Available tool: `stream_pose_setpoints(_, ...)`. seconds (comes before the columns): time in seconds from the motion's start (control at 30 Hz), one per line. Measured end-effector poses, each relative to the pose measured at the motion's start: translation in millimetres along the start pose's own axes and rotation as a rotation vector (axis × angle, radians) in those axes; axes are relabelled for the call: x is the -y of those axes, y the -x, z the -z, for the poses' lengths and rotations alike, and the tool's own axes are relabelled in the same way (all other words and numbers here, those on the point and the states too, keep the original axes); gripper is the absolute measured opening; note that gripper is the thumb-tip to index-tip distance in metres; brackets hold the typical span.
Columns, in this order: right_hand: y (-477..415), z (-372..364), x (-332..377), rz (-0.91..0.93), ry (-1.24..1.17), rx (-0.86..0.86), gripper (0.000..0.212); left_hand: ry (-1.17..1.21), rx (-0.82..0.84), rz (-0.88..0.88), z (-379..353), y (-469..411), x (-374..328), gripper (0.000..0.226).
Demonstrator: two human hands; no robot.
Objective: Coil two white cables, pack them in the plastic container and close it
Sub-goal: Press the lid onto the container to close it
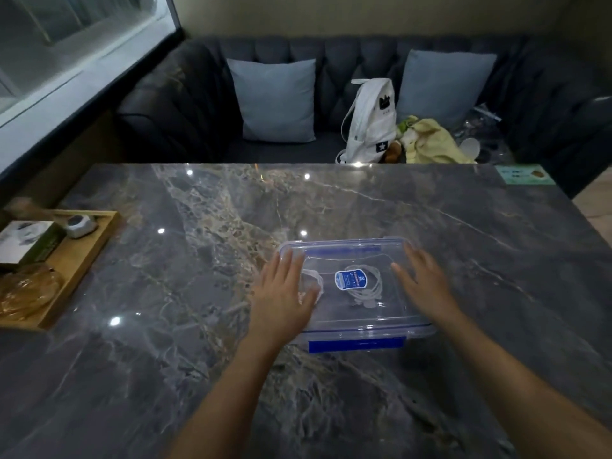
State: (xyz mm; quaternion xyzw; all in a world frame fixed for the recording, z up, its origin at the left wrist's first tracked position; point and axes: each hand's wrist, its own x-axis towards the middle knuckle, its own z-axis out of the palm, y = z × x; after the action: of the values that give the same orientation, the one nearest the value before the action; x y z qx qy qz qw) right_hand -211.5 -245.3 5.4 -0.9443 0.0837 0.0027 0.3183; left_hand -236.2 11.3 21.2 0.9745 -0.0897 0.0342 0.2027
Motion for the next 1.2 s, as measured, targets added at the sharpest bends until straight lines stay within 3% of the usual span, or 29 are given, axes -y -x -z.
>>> stream_pose_setpoints(0.1,1.6,-0.7,-2.3,-0.011,0.037,0.01,0.055,-0.03,0.085,0.001,-16.8,5.2,4.2,0.061)
stream_pose_setpoints(0.37,-30.6,11.8,13.9,-0.014,0.223,-0.095,0.042,-0.121,0.115,-0.066,-18.8,5.7,12.2,0.071)
stream_pose_setpoints(0.53,-74.3,17.5,30.1,-0.059,0.27,0.157,0.044,-0.115,0.129,-0.063,-17.5,4.3,11.1,0.069)
stream_pose_setpoints(0.67,-102.7,13.5,43.9,-0.143,0.193,0.426,0.061,-0.101,0.132,-0.045,-16.8,5.0,9.9,0.067)
stream_pose_setpoints(0.8,-118.1,12.6,57.2,-0.186,0.199,0.569,0.063,-0.098,0.146,-0.033,-16.6,4.2,9.7,0.066)
stream_pose_setpoints(0.9,-120.5,14.6,51.6,-0.186,0.11,0.551,0.074,-0.119,0.146,-0.029,-16.1,4.7,9.9,0.065)
stream_pose_setpoints(1.1,-109.4,14.2,24.5,-0.084,-0.153,0.362,0.042,-0.144,0.166,-0.012,-14.3,4.8,9.0,0.065)
stream_pose_setpoints(1.2,-105.5,14.2,25.1,0.033,-0.258,0.359,0.028,-0.158,0.185,-0.01,-11.6,4.1,7.0,0.067)
